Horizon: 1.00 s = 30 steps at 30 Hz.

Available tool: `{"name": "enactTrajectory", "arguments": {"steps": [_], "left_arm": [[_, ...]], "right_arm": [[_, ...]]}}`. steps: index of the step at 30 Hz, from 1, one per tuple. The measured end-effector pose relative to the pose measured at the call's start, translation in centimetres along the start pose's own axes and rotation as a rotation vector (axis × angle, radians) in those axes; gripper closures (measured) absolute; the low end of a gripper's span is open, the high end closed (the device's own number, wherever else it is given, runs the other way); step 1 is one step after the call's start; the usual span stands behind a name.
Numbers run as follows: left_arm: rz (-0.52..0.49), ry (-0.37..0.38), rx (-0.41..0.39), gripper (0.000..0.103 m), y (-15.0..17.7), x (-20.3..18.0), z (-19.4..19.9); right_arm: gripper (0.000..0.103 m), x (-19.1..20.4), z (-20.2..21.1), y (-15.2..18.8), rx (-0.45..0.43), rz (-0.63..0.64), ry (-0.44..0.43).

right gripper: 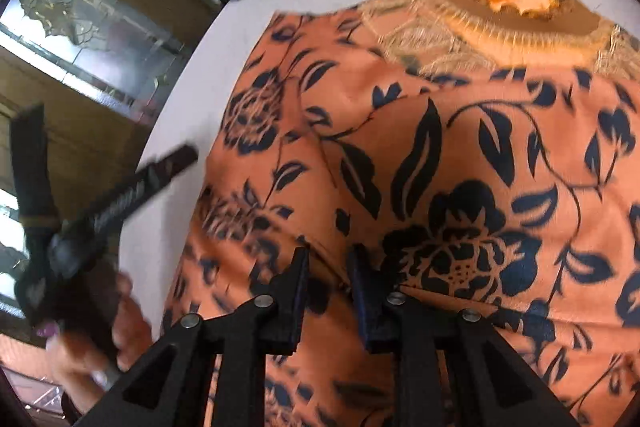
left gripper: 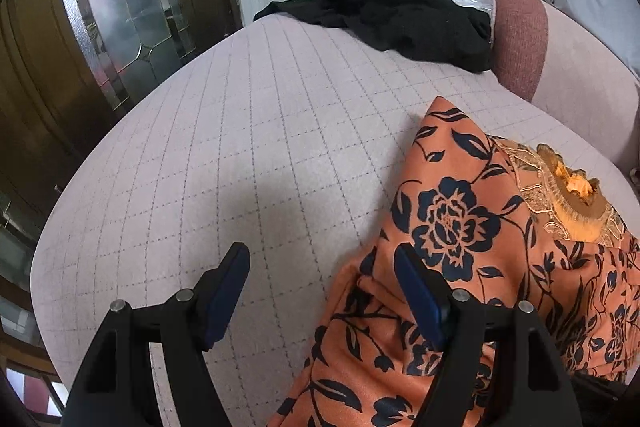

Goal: Fold small clothes

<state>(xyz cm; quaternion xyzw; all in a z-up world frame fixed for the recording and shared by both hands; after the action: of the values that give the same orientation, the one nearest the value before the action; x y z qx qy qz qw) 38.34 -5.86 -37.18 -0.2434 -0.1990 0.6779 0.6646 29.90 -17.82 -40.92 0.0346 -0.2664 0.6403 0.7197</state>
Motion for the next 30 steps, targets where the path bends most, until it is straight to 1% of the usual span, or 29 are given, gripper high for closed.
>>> {"name": "enactTrajectory", "arguments": {"steps": [2, 3, 4, 5, 6, 7, 9, 10, 11, 12, 14, 15, 16, 17, 21, 24, 26, 27, 28, 30], "left_arm": [[-0.015, 0.019, 0.002, 0.027, 0.1, -0.5, -0.1], [-0.022, 0.018, 0.007, 0.027, 0.2, -0.7, -0.2], [-0.037, 0.012, 0.015, 0.027, 0.4, -1.0, -0.5], [-0.045, 0.006, 0.021, 0.027, 0.6, -1.1, -0.8], [-0.050, -0.003, 0.031, 0.027, 0.8, -1.1, -1.1], [-0.047, -0.013, 0.043, 0.027, 1.0, -1.0, -1.5], [-0.024, -0.023, 0.070, 0.027, 1.3, -0.5, -2.3], [-0.019, -0.024, 0.083, 0.027, 1.5, -0.3, -2.5], [-0.016, -0.025, 0.099, 0.027, 1.7, -0.2, -2.7], [-0.017, -0.028, 0.106, 0.027, 1.8, -0.2, -2.9], [-0.034, -0.040, 0.109, 0.027, 2.0, -0.4, -2.9], [-0.046, -0.049, 0.110, 0.027, 2.1, -0.5, -2.9], [-0.051, -0.051, 0.108, 0.027, 2.1, -0.5, -2.9], [-0.055, -0.052, 0.108, 0.027, 2.1, -0.6, -2.9], [-0.055, -0.028, 0.114, 0.026, 2.3, -0.5, -3.1], [-0.049, -0.006, 0.118, 0.026, 2.4, -0.3, -3.1], [-0.061, -0.007, 0.116, 0.026, 2.4, -0.2, -3.2], [-0.067, -0.007, 0.115, 0.026, 2.5, -0.3, -3.2], [-0.069, -0.005, 0.114, 0.026, 2.5, -0.3, -3.2], [-0.070, -0.001, 0.115, 0.026, 2.5, -0.3, -3.1]], "right_arm": [[0.080, 0.4, 0.2, 0.6, 0.043, 0.008, -0.038], [0.080, 0.8, 0.1, 1.2, 0.117, 0.005, -0.084], [0.080, 0.9, 0.4, 1.2, 0.126, 0.017, -0.082], [0.080, 0.8, 0.8, 0.7, 0.095, 0.032, -0.064], [0.079, 0.7, 2.2, -0.6, 0.020, 0.043, -0.044], [0.079, 0.8, 2.9, -1.5, -0.017, 0.028, -0.058], [0.079, 0.3, 4.4, -3.8, -0.102, -0.040, -0.090], [0.079, -0.3, 4.8, -4.9, -0.144, -0.067, -0.068], [0.079, -0.9, 4.7, -5.5, -0.160, -0.079, -0.036], [0.079, -2.0, 3.9, -6.1, -0.158, -0.093, 0.025], [0.079, -3.6, 2.0, -6.6, -0.123, -0.094, 0.102], [0.081, -4.4, 0.7, -6.6, -0.092, -0.101, 0.128], [0.081, -4.9, 0.0, -6.6, -0.083, -0.114, 0.123], [0.081, -5.0, 0.4, -7.0, -0.111, -0.119, 0.111], [0.080, -4.6, 1.4, -8.9, -0.157, -0.118, 0.134], [0.079, -2.4, 0.6, -9.6, -0.126, -0.084, 0.078], [0.079, -1.5, -0.6, -9.4, -0.093, -0.059, 0.095], [0.079, -1.8, -2.0, -9.2, -0.051, -0.062, 0.133], [0.080, -2.0, -2.7, -10.0, -0.061, -0.070, 0.138], [0.081, -2.1, -2.7, -11.2, -0.094, -0.070, 0.141]]}}
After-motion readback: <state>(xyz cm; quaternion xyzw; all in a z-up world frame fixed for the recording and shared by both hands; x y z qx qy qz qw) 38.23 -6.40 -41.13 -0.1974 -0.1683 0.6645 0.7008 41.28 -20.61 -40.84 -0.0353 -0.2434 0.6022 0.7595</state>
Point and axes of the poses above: each gripper's, at about its wrist camera, not at the fingertips, and z roughly against the way its jaws point, x to its left, y to its underside, the point moved 10 cm from there along -z, roughly the way its jaws point, and after that the axes turned 7 degrees about y, right-handed, at the moved point
